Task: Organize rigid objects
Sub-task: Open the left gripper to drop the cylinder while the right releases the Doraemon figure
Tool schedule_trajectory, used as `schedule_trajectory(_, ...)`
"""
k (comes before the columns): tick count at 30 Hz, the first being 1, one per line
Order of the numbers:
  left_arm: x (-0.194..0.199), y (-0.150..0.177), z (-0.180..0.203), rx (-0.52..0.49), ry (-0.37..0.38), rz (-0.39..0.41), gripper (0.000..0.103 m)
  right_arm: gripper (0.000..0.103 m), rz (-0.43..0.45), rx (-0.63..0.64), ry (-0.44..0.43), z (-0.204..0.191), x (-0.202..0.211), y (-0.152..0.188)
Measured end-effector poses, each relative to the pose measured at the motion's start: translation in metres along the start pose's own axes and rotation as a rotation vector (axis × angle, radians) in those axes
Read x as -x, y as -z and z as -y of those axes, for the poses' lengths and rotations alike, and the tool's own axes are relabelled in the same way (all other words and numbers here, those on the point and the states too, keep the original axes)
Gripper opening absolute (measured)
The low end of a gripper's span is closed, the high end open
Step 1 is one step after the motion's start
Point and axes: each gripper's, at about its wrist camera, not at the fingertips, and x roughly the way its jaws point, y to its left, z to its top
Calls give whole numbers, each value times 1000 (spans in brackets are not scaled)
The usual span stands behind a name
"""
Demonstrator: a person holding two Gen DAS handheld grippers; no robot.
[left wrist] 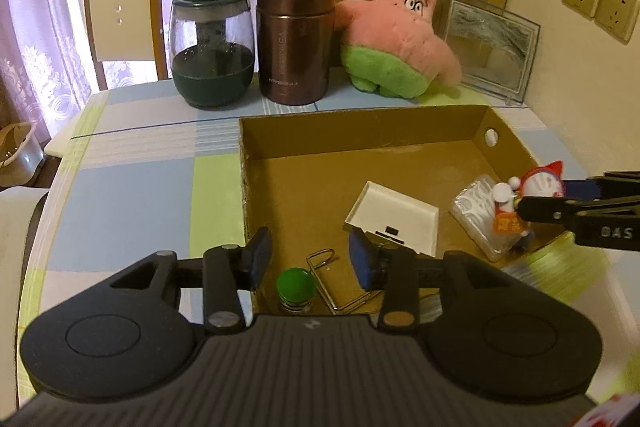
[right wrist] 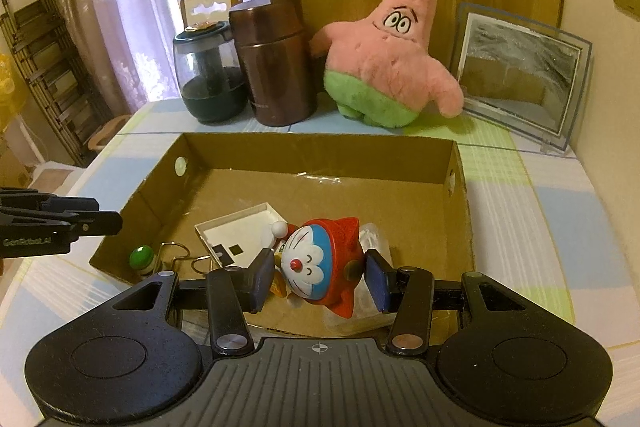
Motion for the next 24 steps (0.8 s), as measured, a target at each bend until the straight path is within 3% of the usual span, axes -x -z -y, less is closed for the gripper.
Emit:
schedule_trajectory(9, 6, 2, 2, 3, 11, 10, 37, 46, -21, -12, -2, -2, -10, -1)
schedule_trajectory(12, 8, 4, 2, 5, 7, 10, 37, 46, -3, -29, -42, -1, -10, -3)
schedule_trajectory(13, 9, 5, 1, 9, 4, 12, 37, 51, 10, -35, -47, -1, -9, -4)
schedule_trajectory(14, 11, 6, 1, 12, 0, 13, 37, 63, 27, -39, -41, -1, -6, -6)
schedule_trajectory(16, 14, 9, 1, 18, -1, 16, 37, 70, 67, -48, -45, -1, 3, -8)
schedule_trajectory(24, 45, 33, 8, 35, -15, 39, 40, 72, 111, -91, -29, -7, 46, 8)
